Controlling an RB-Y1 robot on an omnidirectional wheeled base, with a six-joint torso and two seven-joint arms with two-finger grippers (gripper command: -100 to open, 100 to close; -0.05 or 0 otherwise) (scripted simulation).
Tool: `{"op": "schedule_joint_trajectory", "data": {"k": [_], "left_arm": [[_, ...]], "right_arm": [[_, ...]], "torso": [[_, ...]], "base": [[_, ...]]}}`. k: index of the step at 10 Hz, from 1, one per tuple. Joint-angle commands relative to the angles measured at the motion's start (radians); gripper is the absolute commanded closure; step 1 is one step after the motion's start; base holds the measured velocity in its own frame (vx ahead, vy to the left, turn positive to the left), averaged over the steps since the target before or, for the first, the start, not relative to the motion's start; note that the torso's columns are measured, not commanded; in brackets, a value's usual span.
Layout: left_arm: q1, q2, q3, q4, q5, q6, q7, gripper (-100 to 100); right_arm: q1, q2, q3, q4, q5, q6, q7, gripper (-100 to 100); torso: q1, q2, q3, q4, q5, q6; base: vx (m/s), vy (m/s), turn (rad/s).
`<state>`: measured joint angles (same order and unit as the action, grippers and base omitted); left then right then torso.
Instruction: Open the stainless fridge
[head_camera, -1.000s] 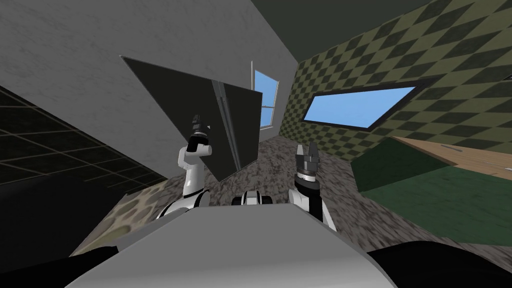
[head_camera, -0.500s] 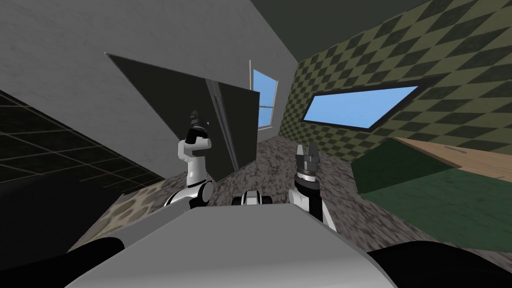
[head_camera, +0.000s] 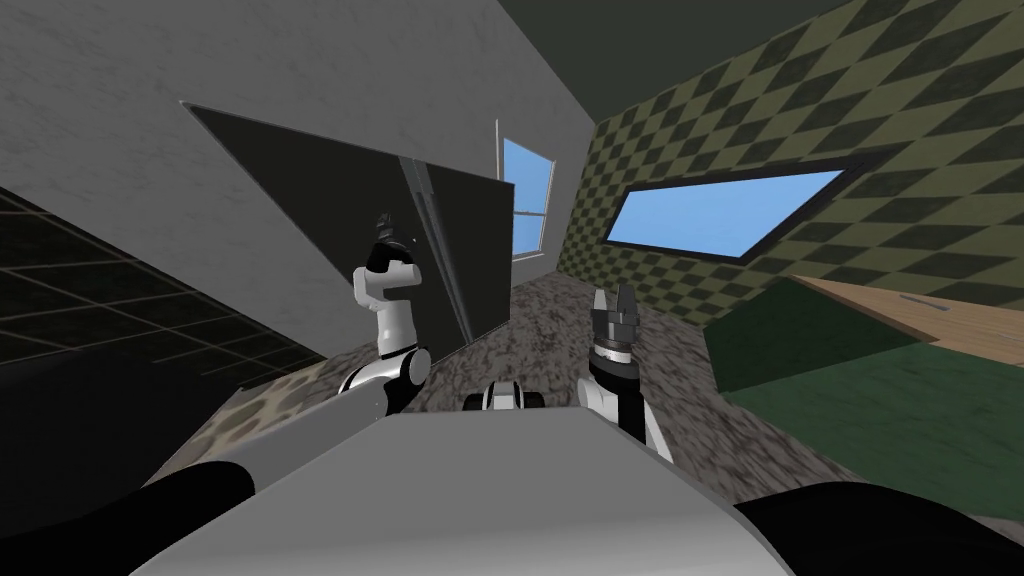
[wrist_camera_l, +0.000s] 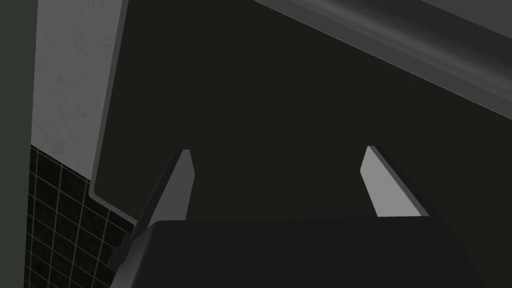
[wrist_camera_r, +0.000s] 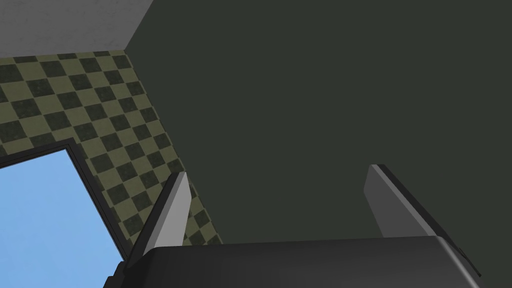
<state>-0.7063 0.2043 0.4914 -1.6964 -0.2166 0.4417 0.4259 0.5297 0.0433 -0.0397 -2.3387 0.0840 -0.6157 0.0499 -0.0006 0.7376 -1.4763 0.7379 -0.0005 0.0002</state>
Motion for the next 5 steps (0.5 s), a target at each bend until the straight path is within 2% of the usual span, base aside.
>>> {"op": "schedule_joint_trajectory", "data": {"k": [1,2,5], "left_arm": [[-0.079,0.006,0.025,0.040,-0.021,0.063,0.020,-100],[-0.112,0.013,0.045,0.071,-0.036,0.099,0.038,-100],[-0.193,0.022,0.063,0.101,-0.050,0.162,0.056,-100]], "right_arm": [[0.000,0.000,0.000,0.000,0.000,0.000,0.000,0],[0.000,0.000,0.000,0.000,0.000,0.000,0.000,0],[0.000,0.000,0.000,0.000,0.000,0.000,0.000,0]], "torso": [[0.000,0.000,0.000,0.000,0.000,0.000],[0.002,0.001,0.000,0.000,0.001,0.000],[0.002,0.000,0.000,0.000,0.001,0.000]], "base": [[0.041,-0.088,0.017],[0.055,-0.100,0.020],[0.053,-0.075,0.020]]}}
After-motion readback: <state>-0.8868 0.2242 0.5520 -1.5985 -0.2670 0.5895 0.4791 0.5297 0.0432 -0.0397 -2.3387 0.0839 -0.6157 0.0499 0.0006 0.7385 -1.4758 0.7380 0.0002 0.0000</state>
